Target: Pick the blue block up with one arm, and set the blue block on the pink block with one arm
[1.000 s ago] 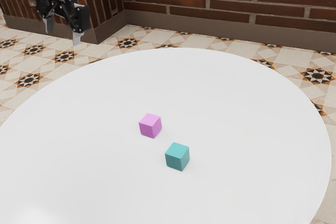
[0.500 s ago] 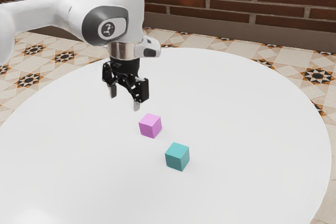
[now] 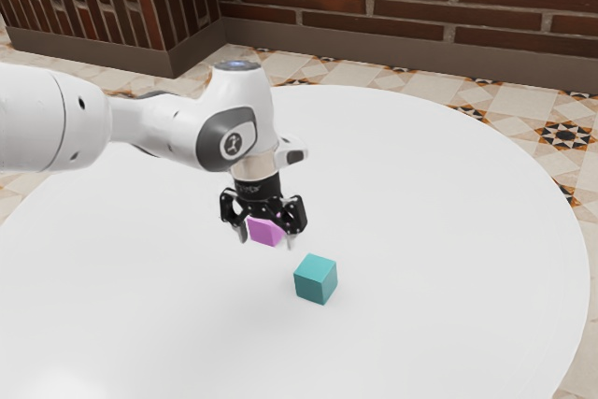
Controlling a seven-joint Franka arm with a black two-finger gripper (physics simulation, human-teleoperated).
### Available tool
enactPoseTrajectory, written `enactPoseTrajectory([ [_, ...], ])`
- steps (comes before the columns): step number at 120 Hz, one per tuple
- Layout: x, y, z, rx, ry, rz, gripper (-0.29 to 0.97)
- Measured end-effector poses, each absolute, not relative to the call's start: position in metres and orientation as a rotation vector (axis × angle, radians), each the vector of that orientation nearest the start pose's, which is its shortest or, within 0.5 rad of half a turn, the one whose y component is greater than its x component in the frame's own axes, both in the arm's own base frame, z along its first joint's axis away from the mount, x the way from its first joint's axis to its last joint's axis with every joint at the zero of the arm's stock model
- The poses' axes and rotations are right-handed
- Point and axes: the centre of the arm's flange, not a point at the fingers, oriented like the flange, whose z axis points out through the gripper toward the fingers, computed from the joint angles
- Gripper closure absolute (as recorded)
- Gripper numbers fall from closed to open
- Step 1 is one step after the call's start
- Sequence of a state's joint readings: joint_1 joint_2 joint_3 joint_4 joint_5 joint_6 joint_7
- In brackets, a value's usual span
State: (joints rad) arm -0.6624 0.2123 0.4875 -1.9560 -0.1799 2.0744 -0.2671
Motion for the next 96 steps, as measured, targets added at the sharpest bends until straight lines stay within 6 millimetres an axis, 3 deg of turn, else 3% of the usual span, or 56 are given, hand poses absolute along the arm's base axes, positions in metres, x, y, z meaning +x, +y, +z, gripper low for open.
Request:
enactPoseTrajectory([
  [22, 0.581, -0.160, 0.347, -3.149, -0.243, 0.125, 0.00],
  [51, 0.591, -0.189, 0.311, -3.115, -0.225, 0.150, 0.00],
  [96, 0.622, -0.191, 0.268, -3.092, -0.263, 0.174, 0.00],
])
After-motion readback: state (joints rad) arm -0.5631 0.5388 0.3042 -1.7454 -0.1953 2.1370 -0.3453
